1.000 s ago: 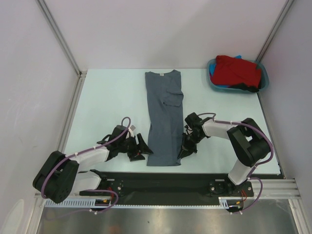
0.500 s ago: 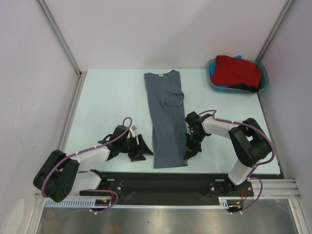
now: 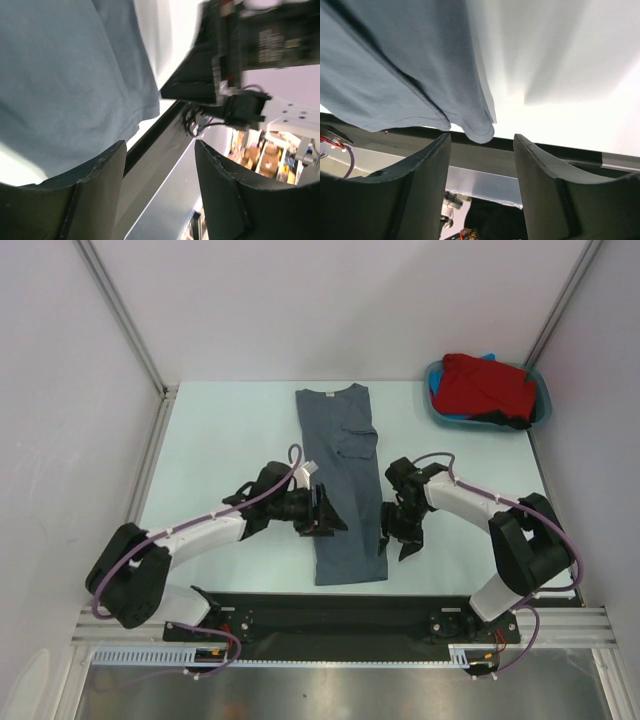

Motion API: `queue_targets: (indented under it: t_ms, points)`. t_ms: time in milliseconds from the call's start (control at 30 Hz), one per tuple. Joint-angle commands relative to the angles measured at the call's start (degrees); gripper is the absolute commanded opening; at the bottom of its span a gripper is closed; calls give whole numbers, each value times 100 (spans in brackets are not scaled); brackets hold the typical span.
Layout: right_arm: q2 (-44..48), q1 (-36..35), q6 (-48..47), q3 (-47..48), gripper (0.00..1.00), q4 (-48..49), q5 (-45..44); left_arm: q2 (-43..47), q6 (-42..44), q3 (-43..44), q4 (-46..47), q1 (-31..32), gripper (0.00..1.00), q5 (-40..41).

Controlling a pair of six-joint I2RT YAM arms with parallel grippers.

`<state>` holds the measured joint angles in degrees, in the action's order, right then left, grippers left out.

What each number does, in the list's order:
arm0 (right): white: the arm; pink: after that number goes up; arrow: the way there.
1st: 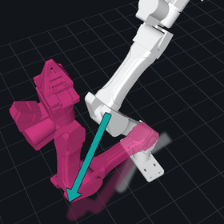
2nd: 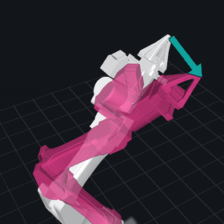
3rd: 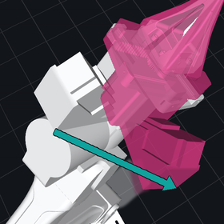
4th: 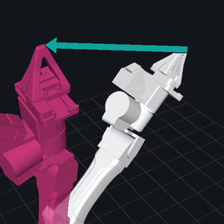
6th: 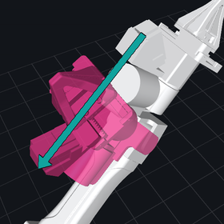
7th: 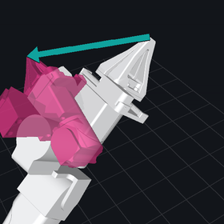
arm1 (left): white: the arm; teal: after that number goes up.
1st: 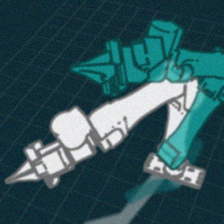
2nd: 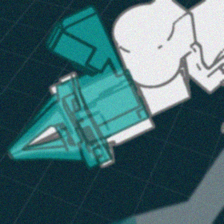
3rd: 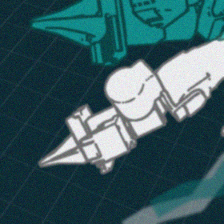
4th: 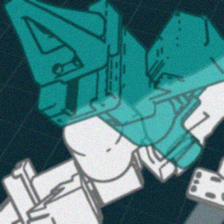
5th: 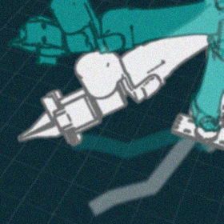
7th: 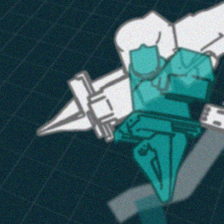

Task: Fold and stack the t-shirts
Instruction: Fold the tshirt

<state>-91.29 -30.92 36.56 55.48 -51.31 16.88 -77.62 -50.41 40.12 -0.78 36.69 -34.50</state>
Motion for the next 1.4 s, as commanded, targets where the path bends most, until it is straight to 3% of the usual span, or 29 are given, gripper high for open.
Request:
queue_targets:
  t_ms: [0, 200, 433, 633, 900, 1367]
  points:
    - [225, 7, -140, 340, 57, -318, -361, -577, 94, 207, 51, 242, 63, -241]
    - [322, -37, -254, 822, 55, -310, -265, -1605, -30, 374, 51, 576, 56, -110]
    - [-81, -125, -395, 956, 52, -283, -142, -2028, -144, 514, 51, 594, 52, -21]
    - [-513, -318, -483, 824, 45, -116, -72, -2020, -144, 550, 16, 594, 51, 14]
    - [-890, -564, -553, 657, 46, -28, -71, -1862, -197, 427, 16, 594, 51, 66]
    - [-1426, -828, -702, 736, 44, -195, -941, -1818, -232, 304, 60, 594, 50, 58]
